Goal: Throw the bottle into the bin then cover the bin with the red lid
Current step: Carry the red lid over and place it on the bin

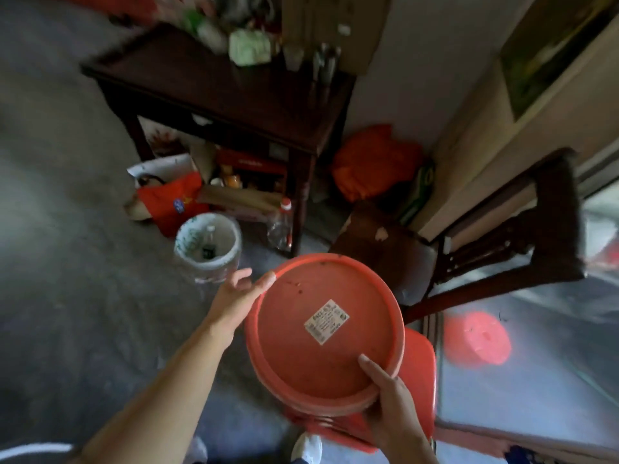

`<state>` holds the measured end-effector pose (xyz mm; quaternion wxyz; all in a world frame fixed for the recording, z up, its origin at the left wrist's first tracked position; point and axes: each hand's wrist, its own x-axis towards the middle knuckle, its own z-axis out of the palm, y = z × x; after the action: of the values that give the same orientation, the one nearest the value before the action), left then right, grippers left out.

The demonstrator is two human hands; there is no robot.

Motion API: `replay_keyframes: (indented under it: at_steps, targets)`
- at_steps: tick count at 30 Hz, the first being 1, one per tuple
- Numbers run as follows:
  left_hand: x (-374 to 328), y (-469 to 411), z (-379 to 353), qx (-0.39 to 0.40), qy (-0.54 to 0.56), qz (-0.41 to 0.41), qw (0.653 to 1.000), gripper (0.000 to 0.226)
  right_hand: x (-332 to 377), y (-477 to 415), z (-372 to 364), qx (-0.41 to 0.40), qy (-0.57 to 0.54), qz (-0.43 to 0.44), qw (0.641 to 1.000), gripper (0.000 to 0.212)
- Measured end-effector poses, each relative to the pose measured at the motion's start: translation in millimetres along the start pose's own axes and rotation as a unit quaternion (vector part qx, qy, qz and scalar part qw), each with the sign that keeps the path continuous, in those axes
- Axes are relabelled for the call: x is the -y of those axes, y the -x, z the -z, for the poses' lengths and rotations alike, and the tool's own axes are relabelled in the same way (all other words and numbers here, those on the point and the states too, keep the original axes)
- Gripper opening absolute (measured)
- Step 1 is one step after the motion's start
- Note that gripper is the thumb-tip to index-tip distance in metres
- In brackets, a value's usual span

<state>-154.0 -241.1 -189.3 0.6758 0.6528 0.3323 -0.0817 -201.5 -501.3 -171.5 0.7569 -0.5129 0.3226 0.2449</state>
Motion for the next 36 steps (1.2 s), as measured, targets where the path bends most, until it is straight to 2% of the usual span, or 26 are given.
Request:
replay_keyframes:
  at_steps: [3,6,9,13,17,20,23,32,36]
  targets:
    - [-25,23,54,0.039,0.021,0.014,0.999,0.101,7,29,-42,0.014,-0.003,0.017,1.000,0.040]
    - [-41,34,110,0.058,0.027,0.017,0.998,0.093,4,50,-86,0.012,0.010,0.032,0.999,0.052]
    - [-58,41,161,0.081,0.033,-0.002,0.996,0.077,-5,69,-133,0.025,0.019,0.048,0.998,0.052]
    - [-78,47,221,0.114,0.037,-0.065,0.991,0.079,-17,86,-190,0.064,0.026,0.056,0.996,0.045]
    - [-89,45,267,0.092,0.017,-0.099,0.991,0.087,-26,96,-237,0.088,0.043,0.048,0.994,0.056]
    - [-93,39,290,0.081,0.005,-0.094,0.992,0.095,-29,96,-262,0.099,0.058,0.038,0.993,0.061]
    - [-99,30,306,0.076,0.017,-0.094,0.992,0.098,-28,90,-282,0.112,0.074,0.038,0.990,0.052]
    - [-119,-30,335,0.065,0.078,-0.091,0.991,0.070,-8,39,-339,0.110,0.083,0.034,0.990,0.040]
    - [-144,-64,339,0.051,0.095,-0.088,0.990,0.071,6,8,-366,0.119,0.083,0.034,0.989,0.030]
